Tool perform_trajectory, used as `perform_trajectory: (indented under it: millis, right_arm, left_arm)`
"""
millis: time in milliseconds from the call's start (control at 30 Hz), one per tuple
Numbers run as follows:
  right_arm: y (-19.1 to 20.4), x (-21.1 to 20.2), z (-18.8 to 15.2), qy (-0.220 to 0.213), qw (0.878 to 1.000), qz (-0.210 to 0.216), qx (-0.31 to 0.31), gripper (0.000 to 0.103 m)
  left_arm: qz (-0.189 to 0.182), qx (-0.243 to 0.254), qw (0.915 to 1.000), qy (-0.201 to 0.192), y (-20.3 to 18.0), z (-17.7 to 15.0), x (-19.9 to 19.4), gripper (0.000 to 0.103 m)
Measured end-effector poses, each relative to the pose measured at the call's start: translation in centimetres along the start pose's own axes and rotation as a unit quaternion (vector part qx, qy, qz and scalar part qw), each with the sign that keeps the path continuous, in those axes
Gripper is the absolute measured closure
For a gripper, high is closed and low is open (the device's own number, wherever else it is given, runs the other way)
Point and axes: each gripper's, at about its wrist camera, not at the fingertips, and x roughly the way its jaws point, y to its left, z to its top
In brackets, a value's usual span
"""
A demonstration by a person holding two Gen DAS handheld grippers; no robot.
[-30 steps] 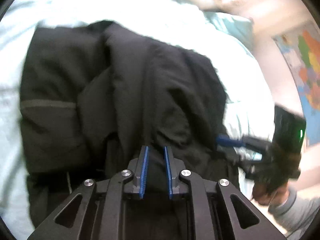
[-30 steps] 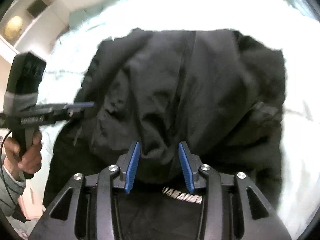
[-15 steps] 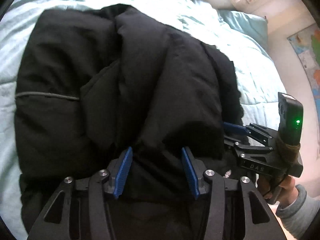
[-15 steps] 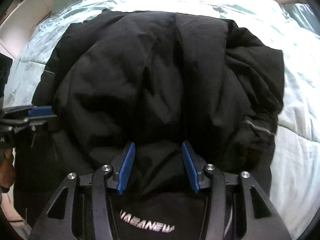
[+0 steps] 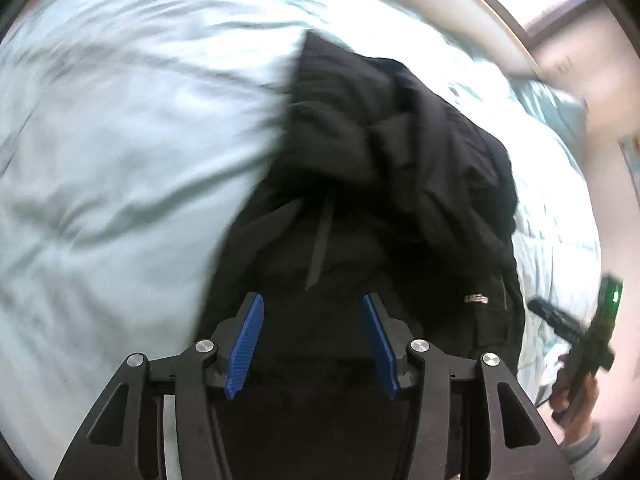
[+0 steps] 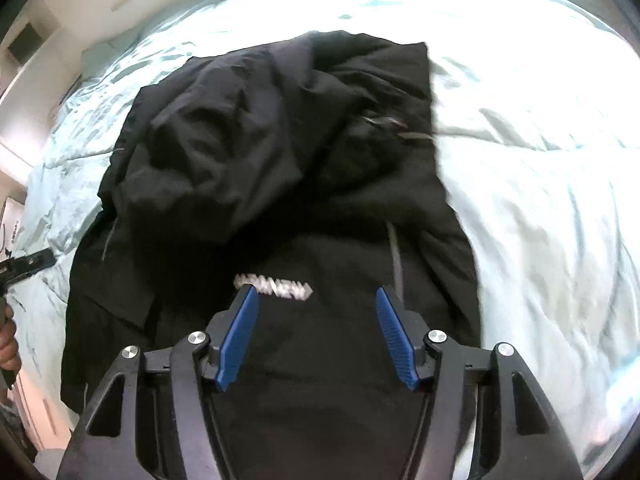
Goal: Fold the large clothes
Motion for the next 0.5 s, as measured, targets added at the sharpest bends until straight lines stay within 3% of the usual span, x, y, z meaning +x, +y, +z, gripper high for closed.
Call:
perform_trajectory:
  millis: [200,500]
  right_arm:
    - [-2.4,-1.6,-3.6,0.015,0.999,-0.009,0.034,0.039]
    - [-5.3,-1.8,-9.1,0.071,0.995,-0.023,0.067,0.039]
  left_arm:
    - [-0.022,-0.080,0.9965,-0.004,5.9,-4.4,-3.0,0.050]
    - [-0.026,-0.139,0.9873,0.074,10.0,-11.6,-0.7,0.050]
